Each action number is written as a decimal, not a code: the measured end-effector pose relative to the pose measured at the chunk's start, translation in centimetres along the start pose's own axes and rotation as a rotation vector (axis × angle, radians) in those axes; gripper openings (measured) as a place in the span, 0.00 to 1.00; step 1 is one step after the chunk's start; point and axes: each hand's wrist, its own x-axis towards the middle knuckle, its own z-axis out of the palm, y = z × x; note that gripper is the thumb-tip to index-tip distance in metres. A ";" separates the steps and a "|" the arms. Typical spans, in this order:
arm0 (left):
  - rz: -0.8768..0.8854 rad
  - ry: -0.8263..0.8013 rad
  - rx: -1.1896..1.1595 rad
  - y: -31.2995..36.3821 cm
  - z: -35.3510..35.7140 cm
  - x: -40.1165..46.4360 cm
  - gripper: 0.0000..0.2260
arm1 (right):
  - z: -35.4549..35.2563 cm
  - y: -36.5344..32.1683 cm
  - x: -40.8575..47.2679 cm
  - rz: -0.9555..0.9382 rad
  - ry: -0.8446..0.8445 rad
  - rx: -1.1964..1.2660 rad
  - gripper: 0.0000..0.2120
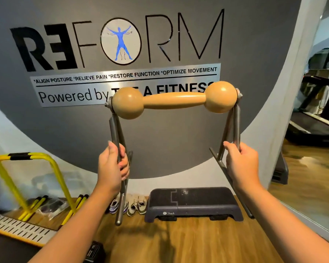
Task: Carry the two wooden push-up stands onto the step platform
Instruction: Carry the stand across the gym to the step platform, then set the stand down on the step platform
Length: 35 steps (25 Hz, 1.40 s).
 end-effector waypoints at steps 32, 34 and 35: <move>-0.586 0.253 -0.299 -48.0 1.4 38.0 0.11 | 28.4 48.5 30.9 0.303 0.072 -0.172 0.15; -0.627 0.291 -0.396 -52.0 1.5 39.9 0.14 | 29.5 53.0 31.8 0.334 0.088 -0.157 0.16; -0.644 0.307 -0.430 -53.9 2.0 41.1 0.17 | 30.0 55.3 32.3 0.364 0.112 -0.148 0.16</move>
